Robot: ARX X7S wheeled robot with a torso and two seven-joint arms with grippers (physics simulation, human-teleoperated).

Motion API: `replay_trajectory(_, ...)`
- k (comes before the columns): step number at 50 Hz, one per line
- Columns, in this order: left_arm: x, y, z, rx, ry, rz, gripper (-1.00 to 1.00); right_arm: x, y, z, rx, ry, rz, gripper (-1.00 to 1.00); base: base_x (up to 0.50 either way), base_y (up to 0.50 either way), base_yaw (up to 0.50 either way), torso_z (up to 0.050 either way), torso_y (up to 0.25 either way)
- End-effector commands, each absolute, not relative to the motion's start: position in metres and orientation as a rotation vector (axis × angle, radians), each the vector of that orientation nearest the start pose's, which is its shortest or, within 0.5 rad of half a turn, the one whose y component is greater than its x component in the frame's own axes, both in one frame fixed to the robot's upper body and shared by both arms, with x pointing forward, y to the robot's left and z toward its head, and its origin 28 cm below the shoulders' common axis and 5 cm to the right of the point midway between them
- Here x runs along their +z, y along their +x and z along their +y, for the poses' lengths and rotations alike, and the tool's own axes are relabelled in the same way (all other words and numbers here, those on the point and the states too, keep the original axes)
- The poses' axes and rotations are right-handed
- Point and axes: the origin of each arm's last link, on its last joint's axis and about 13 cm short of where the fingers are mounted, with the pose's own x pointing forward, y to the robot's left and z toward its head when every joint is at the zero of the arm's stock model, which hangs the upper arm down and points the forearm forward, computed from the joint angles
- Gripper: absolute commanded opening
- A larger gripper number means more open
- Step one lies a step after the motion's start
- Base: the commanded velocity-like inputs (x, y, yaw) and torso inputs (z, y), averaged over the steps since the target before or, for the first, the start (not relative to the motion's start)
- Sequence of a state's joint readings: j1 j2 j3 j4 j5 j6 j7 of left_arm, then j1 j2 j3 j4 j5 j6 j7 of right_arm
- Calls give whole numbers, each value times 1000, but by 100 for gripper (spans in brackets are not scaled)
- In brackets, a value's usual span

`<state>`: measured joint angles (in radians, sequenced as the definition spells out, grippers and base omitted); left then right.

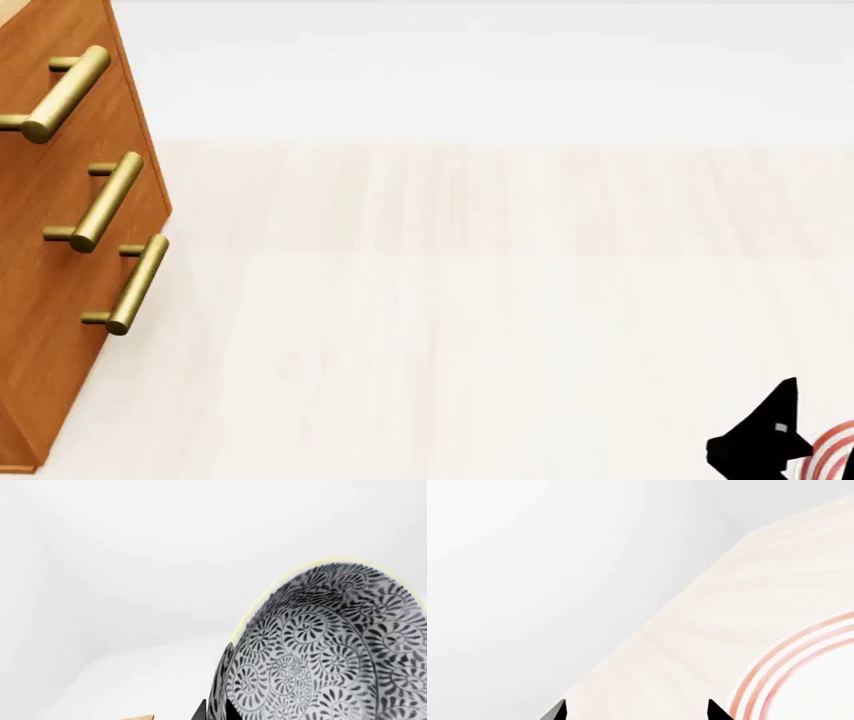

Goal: Put the bowl on top of the cabinet.

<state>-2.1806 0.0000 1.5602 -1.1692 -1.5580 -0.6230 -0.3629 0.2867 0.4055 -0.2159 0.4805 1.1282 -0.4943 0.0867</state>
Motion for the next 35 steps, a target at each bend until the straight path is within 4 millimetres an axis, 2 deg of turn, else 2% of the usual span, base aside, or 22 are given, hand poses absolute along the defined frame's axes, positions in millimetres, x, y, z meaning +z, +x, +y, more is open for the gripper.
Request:
replay_trajectory(1, 484, 358, 153, 108, 62, -20, -100, 23, 267, -203, -333, 637, -218, 100, 0, 0, 0, 0, 0)
replay_trajectory(8, 490, 359, 155, 206, -62, -49, -100, 23, 266, -203, -333, 637, -219, 100, 0, 0, 0, 0, 1)
replay_trajectory(19, 495, 358, 158, 288, -163, -44, -100, 23, 267, -202, -327, 636, -217, 100, 0, 0, 0, 0, 0)
replay_trajectory(35, 492, 364, 174, 456, -315, 22, -100, 23, 268, -201, -322, 634, -212, 100, 0, 0, 0, 0, 1)
